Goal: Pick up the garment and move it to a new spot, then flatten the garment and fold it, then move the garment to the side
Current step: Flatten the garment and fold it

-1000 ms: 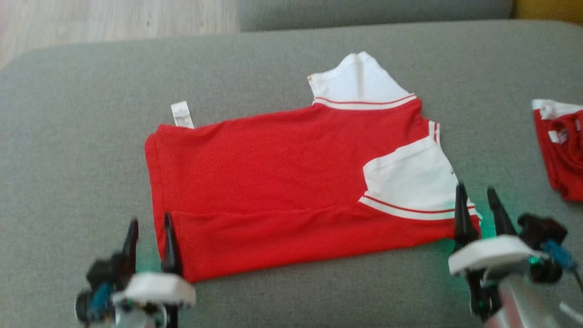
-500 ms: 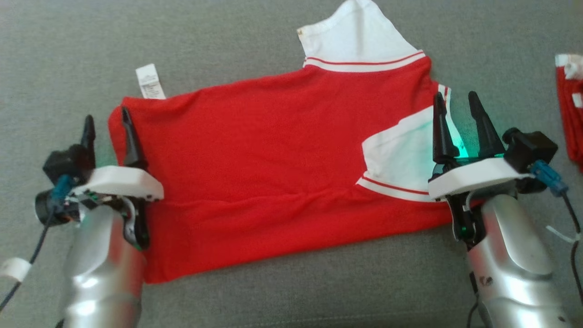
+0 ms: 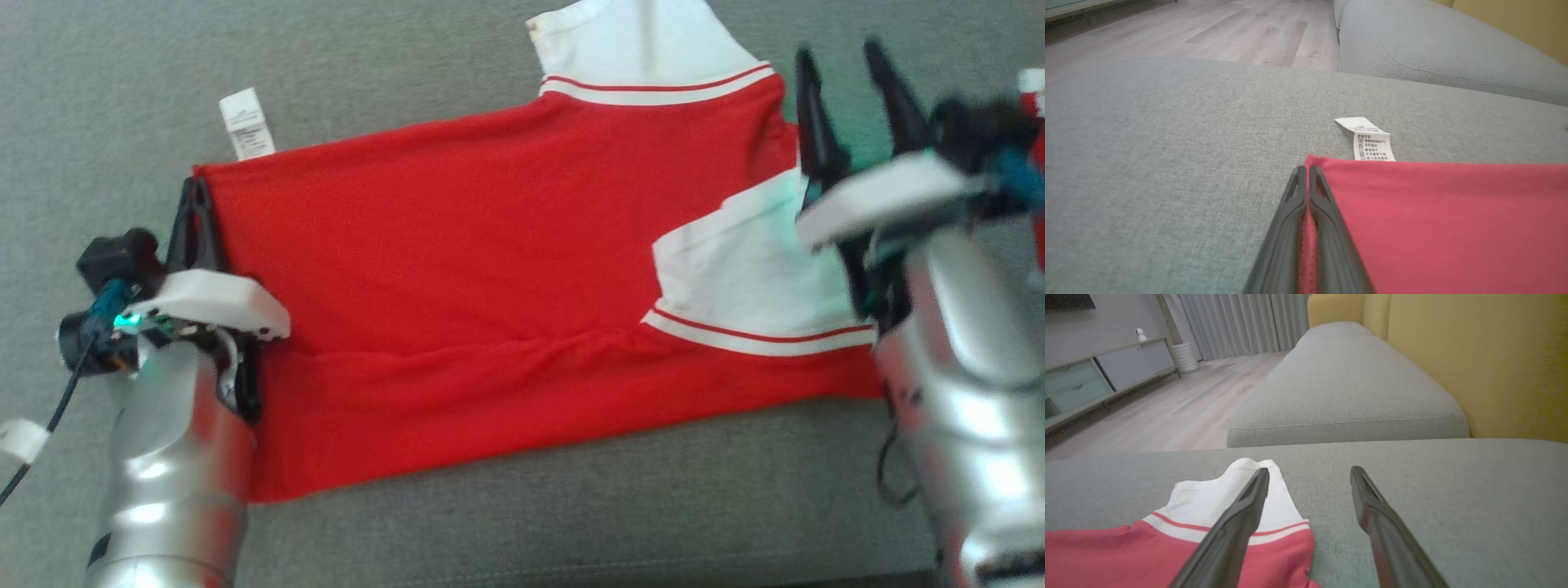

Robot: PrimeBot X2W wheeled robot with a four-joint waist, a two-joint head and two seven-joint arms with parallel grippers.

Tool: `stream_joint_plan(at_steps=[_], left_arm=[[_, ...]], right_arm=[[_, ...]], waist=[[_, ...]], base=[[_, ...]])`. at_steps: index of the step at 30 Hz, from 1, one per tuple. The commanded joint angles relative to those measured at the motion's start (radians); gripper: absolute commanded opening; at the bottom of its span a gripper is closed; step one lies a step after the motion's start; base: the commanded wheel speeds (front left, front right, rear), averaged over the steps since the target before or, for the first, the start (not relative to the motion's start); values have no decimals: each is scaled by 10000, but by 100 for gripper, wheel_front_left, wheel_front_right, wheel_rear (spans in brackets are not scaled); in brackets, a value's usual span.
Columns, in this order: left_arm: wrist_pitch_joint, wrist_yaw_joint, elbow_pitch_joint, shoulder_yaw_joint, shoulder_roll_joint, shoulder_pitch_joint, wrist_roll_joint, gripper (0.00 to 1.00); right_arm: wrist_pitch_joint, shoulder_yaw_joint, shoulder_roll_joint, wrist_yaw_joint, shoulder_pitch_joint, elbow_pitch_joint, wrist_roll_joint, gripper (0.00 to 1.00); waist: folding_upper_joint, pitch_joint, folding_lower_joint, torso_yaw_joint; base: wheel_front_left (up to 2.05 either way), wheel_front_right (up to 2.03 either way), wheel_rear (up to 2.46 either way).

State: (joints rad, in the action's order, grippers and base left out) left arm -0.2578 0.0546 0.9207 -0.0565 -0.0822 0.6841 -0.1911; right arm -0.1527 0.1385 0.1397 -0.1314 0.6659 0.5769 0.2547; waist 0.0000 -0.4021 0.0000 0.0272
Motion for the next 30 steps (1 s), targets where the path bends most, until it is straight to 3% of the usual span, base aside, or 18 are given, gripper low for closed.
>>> stream_joint_plan(at_steps=[1, 11, 14, 20, 24, 25, 26, 27, 30], left_arm=[[-40, 28, -168, -77, -172, 101, 117, 0], [-40, 338, -1293, 1041, 298, 524, 433, 0], [-40, 412, -1475, 1938, 313, 723, -241, 0], [-40, 96, -1888, 3322, 316, 931, -1475, 0], [-40, -183, -2008, 3888, 317, 1045, -1965, 0], [-40, -244, -2015, 3962, 317, 1046, -2018, 0], [-40, -296, -2013, 4002, 318, 1038, -2050, 0], [-40, -337, -2007, 4017, 318, 1034, -2059, 0], [-40, -456, -2093, 3902, 318, 1015, -1974, 0]], right_arm=[[273, 311, 92, 7, 476, -173, -59, 100], [3170, 758, 864, 7, 3510, 2147, -410, 100], [3789, 522, 979, 7, 4185, 2908, -507, 100], [4329, 58, 1258, 7, 4866, 4073, -1137, 100], [4361, -171, 1017, 7, 5076, 4666, -1626, 100], [4310, -155, 904, 7, 5081, 4749, -1653, 82], [4208, -101, 816, 7, 5089, 4789, -1680, 11], [4097, -9, 775, 7, 5111, 4814, -1730, 0], [3605, 27, 838, 7, 5214, 4857, -1824, 0]], waist=[[0, -91, 0, -209], [0, -747, 0, -1836], [0, -1049, 0, -2300], [0, -1388, 0, -2793], [0, -1530, 0, -2822], [0, -1520, 0, -2792], [0, -1501, 0, -2747], [0, -1492, 0, -2695], [0, -1441, 0, -2538]], base=[[0, 0, 0], [0, 0, 0], [0, 0, 0], [0, 0, 0], [0, 0, 0], [0, 0, 0], [0, 0, 0], [0, 0, 0], [0, 0, 0]])
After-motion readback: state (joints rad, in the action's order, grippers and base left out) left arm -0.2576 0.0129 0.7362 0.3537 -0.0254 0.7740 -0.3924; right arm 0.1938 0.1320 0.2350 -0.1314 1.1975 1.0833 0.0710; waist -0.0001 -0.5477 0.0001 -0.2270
